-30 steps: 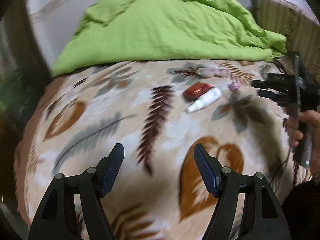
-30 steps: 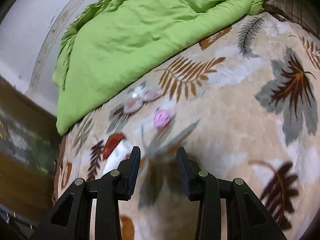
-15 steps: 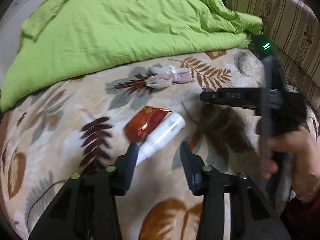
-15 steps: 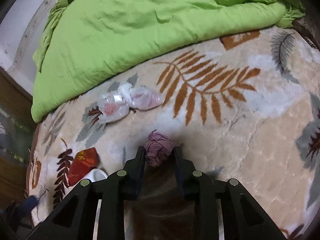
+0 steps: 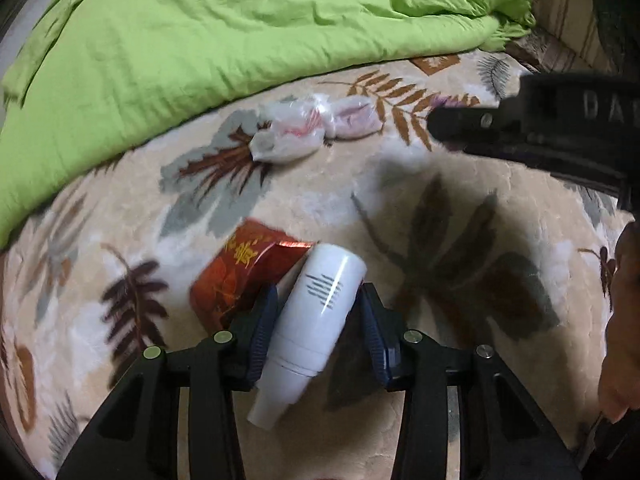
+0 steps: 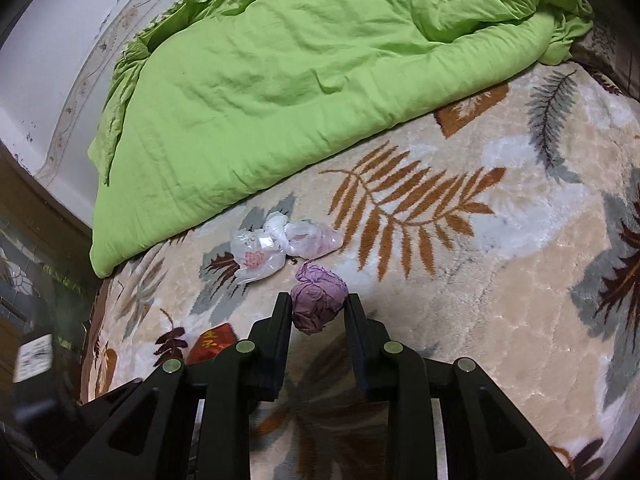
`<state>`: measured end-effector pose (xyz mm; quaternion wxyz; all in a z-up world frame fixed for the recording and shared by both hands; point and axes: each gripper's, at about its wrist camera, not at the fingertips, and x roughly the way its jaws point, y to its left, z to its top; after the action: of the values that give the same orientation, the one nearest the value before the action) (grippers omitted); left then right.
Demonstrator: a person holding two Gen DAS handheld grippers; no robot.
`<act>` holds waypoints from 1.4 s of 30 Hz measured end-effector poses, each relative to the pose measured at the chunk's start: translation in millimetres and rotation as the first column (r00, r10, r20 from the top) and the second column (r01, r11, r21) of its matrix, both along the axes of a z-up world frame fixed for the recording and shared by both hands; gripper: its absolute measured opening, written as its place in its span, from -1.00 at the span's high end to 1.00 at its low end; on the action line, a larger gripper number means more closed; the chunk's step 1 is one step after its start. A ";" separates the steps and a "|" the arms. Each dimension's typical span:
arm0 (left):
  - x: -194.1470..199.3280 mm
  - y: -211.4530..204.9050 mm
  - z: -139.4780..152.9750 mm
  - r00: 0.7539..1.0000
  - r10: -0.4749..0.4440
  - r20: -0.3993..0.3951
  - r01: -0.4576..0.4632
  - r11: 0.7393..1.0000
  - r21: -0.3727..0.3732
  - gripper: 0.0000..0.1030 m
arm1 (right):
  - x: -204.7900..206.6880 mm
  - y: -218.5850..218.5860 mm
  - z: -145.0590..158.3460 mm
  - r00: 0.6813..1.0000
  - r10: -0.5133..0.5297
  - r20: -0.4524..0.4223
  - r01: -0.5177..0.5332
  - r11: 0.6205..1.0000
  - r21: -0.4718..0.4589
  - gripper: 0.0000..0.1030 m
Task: Collect trash
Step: 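Grasp the white bottle with the left tool while the right tool grasps the pink ball, then lift the white bottle and pink ball off the bed with both tools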
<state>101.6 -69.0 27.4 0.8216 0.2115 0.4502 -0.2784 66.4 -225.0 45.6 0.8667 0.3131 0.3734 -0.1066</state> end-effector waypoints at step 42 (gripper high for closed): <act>-114.2 220.3 40.2 0.779 0.605 0.165 -0.554 0.788 -0.270 0.44 | -63.1 207.2 12.4 0.860 0.510 0.023 -0.483 0.827 -0.287 0.44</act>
<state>-12.6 151.3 67.6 0.9333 0.0080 0.3579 -0.0281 3.3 -17.8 58.1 0.9164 0.0884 0.3804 0.0879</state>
